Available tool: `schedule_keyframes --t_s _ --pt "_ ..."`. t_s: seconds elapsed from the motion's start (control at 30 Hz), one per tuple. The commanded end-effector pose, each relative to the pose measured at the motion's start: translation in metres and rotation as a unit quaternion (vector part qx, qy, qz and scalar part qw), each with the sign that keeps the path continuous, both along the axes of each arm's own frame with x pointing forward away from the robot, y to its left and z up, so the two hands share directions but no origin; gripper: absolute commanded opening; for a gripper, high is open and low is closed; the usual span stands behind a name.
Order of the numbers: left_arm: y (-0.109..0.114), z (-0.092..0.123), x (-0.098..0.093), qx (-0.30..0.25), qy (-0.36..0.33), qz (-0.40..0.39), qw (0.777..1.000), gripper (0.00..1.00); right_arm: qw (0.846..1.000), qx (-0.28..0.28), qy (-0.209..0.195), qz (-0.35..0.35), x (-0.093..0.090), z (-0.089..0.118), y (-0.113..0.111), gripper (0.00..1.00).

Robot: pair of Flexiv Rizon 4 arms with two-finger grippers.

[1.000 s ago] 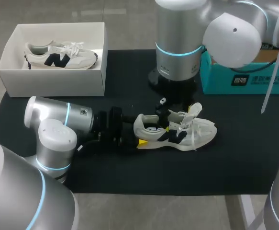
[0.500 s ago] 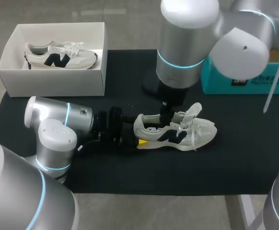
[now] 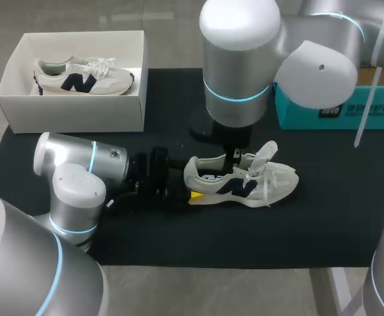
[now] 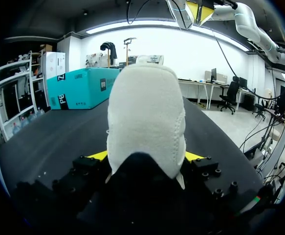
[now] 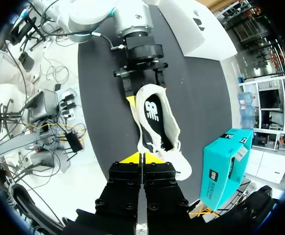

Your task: Take the shoe out of the shoebox, open the shoe tongue, remove and reinsert the insole, then place the shoe into the shoebox

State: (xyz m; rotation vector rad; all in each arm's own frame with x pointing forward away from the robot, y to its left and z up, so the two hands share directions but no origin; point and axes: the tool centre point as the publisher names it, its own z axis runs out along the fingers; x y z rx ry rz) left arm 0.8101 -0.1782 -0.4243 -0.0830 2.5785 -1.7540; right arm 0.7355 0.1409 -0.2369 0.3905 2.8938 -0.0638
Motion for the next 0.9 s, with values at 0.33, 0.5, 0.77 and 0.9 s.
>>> schedule_keyframes --t_s 0.33,0.5,0.77,0.9 --pt "0.0 -0.001 0.0 0.0 0.0 0.0 1.0 0.0 1.0 0.016 0.001 -0.009 0.032 -0.036 0.012 0.0" --pt "0.0 -0.001 0.0 0.0 0.0 0.0 1.0 0.0 1.0 0.005 -0.007 0.004 0.041 -0.053 0.012 0.0" --pt "0.0 -0.001 0.0 0.0 0.0 0.0 1.0 0.0 1.0 -0.005 -0.005 0.012 0.05 -0.072 0.011 0.0" --pt "0.0 -0.001 0.0 0.0 0.0 0.0 1.0 0.0 1.0 -0.005 -0.003 0.017 0.054 -0.083 0.009 0.0"
